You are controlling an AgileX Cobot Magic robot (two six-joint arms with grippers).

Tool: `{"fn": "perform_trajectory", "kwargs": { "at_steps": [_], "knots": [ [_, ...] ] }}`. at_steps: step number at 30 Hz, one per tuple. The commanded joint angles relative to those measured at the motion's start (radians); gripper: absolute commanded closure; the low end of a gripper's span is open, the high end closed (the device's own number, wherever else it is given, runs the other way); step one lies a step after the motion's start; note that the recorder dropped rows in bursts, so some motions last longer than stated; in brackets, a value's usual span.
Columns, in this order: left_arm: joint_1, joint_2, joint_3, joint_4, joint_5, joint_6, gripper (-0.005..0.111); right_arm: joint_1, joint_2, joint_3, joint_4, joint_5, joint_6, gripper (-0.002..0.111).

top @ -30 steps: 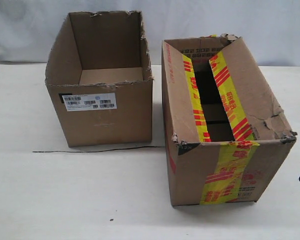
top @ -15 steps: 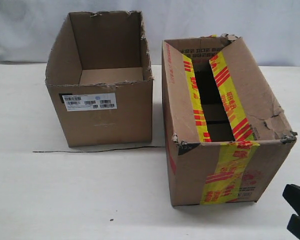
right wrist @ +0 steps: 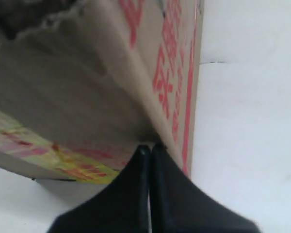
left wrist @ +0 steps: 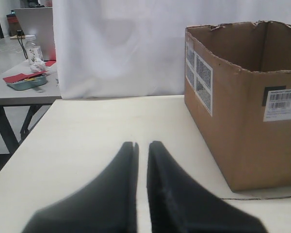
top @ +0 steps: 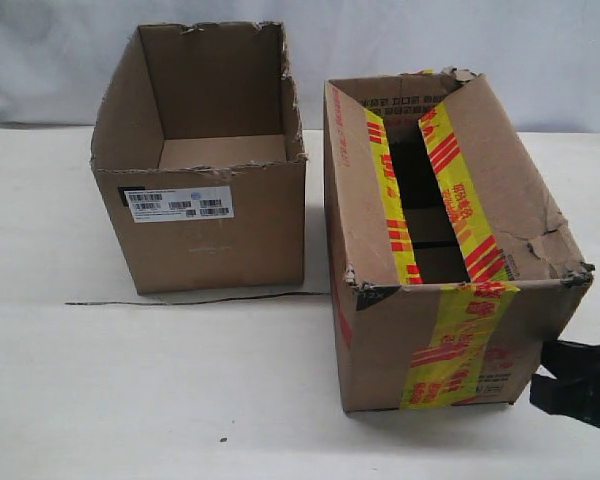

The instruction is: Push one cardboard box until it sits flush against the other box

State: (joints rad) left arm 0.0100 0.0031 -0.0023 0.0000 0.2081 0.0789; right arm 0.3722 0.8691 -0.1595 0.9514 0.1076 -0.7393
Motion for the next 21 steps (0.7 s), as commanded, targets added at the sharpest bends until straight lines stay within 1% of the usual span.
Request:
{"fn": "perform_trajectory", "kwargs": {
  "at_steps": [1, 7, 21],
  "knots": [
    [0.000, -0.003, 0.002, -0.008, -0.008, 0.002, 0.107, 0.003, 0.135, -0.059, 0.007, -0.108, -0.047, 0.109],
    [0.000, -0.003, 0.002, -0.008, -0.008, 0.002, 0.107, 0.003, 0.264, -0.169, -0.028, -0.108, -0.061, 0.109],
    [0.000, -0.003, 0.002, -0.008, -0.008, 0.002, 0.107, 0.003, 0.577, -0.405, -0.028, -0.108, -0.086, 0.109]
  ]
}}
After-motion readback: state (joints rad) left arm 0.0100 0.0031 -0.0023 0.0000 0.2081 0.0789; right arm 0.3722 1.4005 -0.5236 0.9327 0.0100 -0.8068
